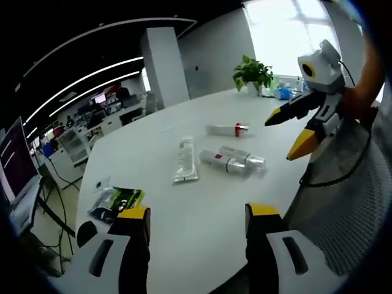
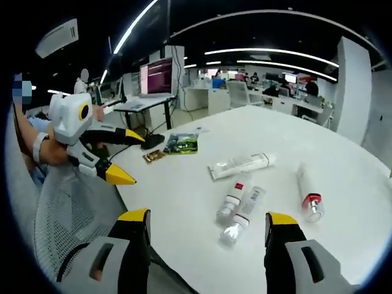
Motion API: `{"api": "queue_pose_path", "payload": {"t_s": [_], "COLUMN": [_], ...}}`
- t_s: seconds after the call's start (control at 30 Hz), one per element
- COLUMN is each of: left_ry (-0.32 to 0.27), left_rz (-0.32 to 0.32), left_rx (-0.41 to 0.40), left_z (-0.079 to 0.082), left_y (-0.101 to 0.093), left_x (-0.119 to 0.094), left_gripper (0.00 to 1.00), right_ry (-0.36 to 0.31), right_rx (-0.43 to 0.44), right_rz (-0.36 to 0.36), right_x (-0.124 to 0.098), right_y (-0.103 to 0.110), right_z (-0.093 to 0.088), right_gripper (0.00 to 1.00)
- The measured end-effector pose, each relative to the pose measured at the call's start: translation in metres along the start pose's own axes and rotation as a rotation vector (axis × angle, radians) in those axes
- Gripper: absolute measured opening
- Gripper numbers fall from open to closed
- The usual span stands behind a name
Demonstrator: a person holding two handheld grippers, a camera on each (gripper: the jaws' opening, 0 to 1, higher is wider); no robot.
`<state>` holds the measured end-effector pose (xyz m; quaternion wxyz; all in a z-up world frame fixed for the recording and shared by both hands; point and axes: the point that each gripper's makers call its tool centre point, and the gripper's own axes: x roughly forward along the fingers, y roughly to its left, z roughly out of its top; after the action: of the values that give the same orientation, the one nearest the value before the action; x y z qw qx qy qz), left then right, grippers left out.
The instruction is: Arrange the skincare products in the storage area until every visible bottle or jar stands upright without overlapping.
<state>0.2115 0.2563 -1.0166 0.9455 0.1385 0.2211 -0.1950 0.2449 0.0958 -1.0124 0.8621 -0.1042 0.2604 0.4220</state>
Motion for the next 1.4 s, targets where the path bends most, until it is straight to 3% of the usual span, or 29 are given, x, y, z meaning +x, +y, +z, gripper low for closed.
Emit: {"api": "queue_pose_path", "payload": {"t_s": [0.17,0.23,0.33,0.4,0.47,0.57,0.73,0.93,1.07,1.2,1.4], "left_ry": [0.006,0.008,0.015,0.022,0.023,0.026,0.034,0.056,0.086,0.069,0.080], "left_rz": [0.005,0.009,0.007,0.005,-0.002,-0.006,-0.001,0.005,0.004,0.006,0.013], "left_rx": [0.000,0.003,-0.001,-0.001,-0.005,0.004,-0.009,-0.004,-0.010,-0.008,-0.007], "left_z": [-0.001,-0.002,-0.003,-0.003,-0.003,-0.004,-0.006,-0.012,-0.018,-0.015,-0.018], "left_y": [0.001,0.002,0.000,-0.001,-0.003,-0.006,-0.004,-0.001,-0.001,-0.001,0.000], "left_x": [0.000,0.000,0.001,0.001,0.002,0.002,0.003,0.004,0.006,0.004,0.006], "left_gripper": [0.57,0.57,0.58,0.57,0.55,0.53,0.54,0.53,0.52,0.51,0.51], "right_ry": [0.061,0.056,0.054,0.097,0.155,0.130,0.141,0.197,0.241,0.285,0.435], "right_rx": [-0.130,-0.200,-0.293,-0.362,-0.367,-0.447,-0.573,-0.736,-0.749,-0.803,-0.968], "right_rz": [0.056,0.084,0.122,0.159,0.203,0.205,0.228,0.297,0.321,0.340,0.340], "right_x": [0.008,0.013,0.023,0.032,0.039,0.053,0.070,0.091,0.106,0.118,0.136], "right_y": [-0.022,-0.033,-0.048,-0.056,-0.058,-0.067,-0.069,-0.066,-0.068,-0.072,-0.089], "right_z": [0.012,0.028,0.052,0.063,0.067,0.092,0.116,0.123,0.122,0.122,0.112], "right_gripper": [0.76,0.71,0.72,0.71,0.68,0.70,0.72,0.73,0.74,0.73,0.68]}}
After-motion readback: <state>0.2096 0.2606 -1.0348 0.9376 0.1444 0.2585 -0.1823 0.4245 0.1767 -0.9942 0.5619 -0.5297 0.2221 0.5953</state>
